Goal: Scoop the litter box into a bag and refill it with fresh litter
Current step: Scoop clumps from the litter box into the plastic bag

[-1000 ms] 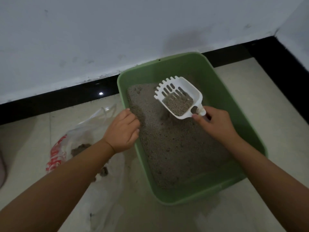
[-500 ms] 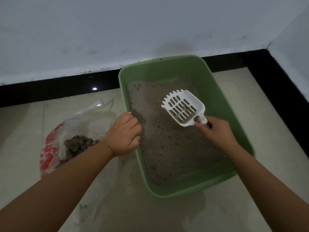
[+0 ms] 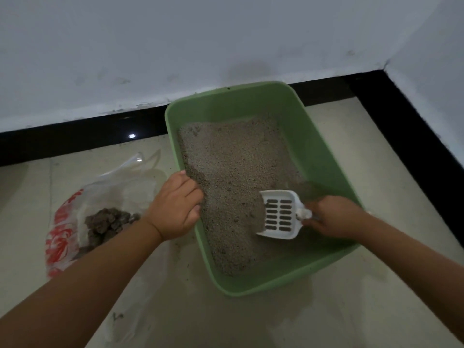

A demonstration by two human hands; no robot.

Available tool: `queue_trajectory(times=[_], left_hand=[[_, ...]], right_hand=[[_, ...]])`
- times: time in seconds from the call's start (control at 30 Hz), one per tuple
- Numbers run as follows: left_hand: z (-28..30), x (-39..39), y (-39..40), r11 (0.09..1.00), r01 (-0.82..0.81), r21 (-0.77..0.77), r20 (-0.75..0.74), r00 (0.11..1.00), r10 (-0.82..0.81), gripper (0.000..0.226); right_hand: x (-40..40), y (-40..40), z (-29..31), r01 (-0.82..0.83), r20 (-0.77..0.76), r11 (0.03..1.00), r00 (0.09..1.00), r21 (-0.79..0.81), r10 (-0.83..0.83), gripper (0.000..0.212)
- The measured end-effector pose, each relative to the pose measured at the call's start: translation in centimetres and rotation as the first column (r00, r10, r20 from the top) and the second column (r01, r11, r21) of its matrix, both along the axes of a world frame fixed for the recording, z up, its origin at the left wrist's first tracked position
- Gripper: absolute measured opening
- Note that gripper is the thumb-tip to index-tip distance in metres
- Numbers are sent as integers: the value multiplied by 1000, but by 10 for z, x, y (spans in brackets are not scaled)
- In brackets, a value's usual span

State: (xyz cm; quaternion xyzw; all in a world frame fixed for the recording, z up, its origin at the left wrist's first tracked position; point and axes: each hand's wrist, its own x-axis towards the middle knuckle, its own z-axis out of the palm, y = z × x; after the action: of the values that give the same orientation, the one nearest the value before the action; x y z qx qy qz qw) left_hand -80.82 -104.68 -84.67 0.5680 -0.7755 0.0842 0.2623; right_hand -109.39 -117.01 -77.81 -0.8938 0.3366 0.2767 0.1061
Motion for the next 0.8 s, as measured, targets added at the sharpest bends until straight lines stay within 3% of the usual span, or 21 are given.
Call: queue_trajectory(times=[0.17, 0.27, 0.37, 0.47, 0.57, 0.67, 0.8], left_hand=[[-3, 2, -1, 1000, 16, 24, -29, 999, -15, 4], [-4, 4, -2, 1000, 14, 24, -26, 1000, -13, 5], [-6, 5, -1, 1000, 15, 23, -25, 1000, -14, 6], [-8, 5, 2, 999, 5, 39, -38, 999, -3, 6], [-8, 5, 3, 1000, -11, 29, -35, 999, 12, 7], [-8, 5, 3, 1000, -15, 16, -30, 999, 16, 8], [-9, 6, 3, 999, -22, 30, -32, 999, 23, 7]], right_hand=[[44, 25, -40, 37, 184, 990, 981, 133, -61, 31], [54, 29, -58, 177, 336, 957, 909, 229, -248, 27], [54, 26, -63, 189, 448, 943, 843, 272, -298, 35], [56, 22, -65, 158, 546, 956, 792, 247, -272, 48], [59, 20, -57, 167, 621, 952, 726, 255, -294, 38], [56, 11, -45, 310, 653, 923, 655, 228, -382, 39], [46, 0, -31, 350, 662, 931, 674, 104, -328, 36]])
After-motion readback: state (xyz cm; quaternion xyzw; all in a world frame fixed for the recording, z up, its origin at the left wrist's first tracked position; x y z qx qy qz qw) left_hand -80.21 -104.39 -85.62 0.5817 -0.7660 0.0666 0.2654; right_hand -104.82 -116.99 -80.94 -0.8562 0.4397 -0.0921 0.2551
